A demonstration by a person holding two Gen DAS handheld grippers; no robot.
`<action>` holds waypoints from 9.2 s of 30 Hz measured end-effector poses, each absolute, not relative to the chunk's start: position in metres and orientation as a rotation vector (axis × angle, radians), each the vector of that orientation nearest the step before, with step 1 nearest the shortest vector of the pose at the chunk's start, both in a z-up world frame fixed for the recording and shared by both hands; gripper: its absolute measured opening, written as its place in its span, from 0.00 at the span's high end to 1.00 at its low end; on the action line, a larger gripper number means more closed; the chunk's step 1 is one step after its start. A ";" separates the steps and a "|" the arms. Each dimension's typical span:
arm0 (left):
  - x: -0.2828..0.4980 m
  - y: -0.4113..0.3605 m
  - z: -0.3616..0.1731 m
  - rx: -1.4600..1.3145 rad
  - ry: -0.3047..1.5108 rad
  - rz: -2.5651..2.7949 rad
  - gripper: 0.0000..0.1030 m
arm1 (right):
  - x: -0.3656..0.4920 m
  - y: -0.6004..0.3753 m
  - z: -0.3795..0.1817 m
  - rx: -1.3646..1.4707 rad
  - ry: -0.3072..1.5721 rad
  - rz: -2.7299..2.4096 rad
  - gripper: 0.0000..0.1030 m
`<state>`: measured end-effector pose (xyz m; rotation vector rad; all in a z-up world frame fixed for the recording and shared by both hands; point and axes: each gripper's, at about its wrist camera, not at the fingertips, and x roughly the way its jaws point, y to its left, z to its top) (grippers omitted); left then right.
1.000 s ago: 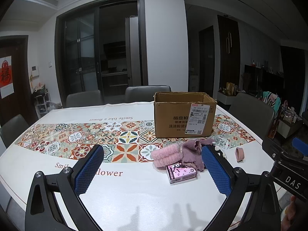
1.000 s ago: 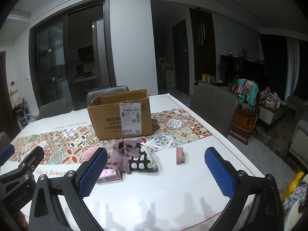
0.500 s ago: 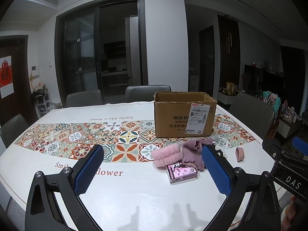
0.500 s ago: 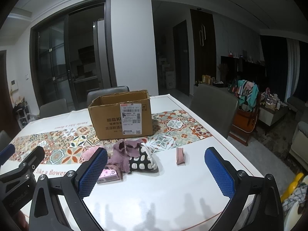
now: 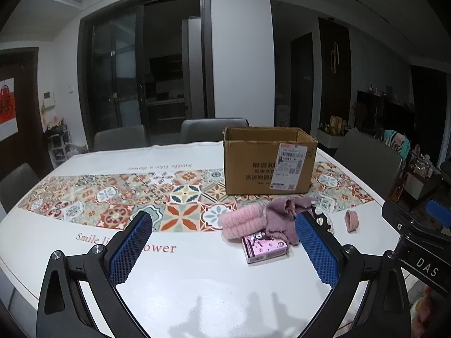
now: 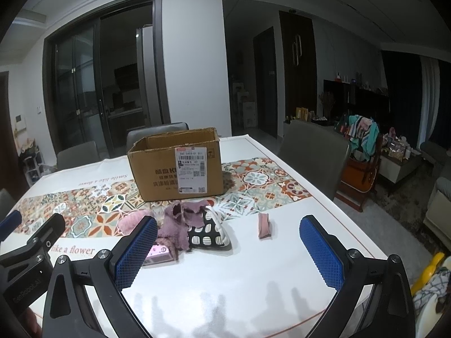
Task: Organize soft objects
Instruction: 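Move the left tool to the pink tissue pack while the right tool approaches the black-and-white pouch, then grasp the pink tissue pack with the left tool while the right tool grasps the pouch, then lift both held items and carry them over the cardboard box, then open the left tool to drop the tissue pack while the right tool drops the pouch into the box, then move the left tool to the pink headband while the right tool approaches the mauve towel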
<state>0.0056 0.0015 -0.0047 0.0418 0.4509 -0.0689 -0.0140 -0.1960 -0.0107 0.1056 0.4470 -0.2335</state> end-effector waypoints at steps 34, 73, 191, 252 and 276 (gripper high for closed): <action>0.096 -0.050 -0.120 0.044 0.737 -0.086 0.00 | 0.094 -0.227 -0.107 0.128 0.708 0.006 0.41; 0.137 -0.055 -0.150 0.068 0.839 -0.079 0.00 | 0.134 -0.220 -0.134 0.098 0.780 0.049 0.60; 0.265 -0.057 0.034 0.161 0.367 -0.245 0.26 | 0.203 -0.203 0.034 0.008 0.272 0.048 0.86; 0.228 -0.027 0.031 0.134 0.461 -0.200 0.06 | 0.213 -0.200 0.025 0.046 0.429 0.033 0.57; 0.154 -0.001 -0.039 0.092 0.601 -0.197 0.05 | 0.149 -0.176 -0.029 0.029 0.533 0.083 0.50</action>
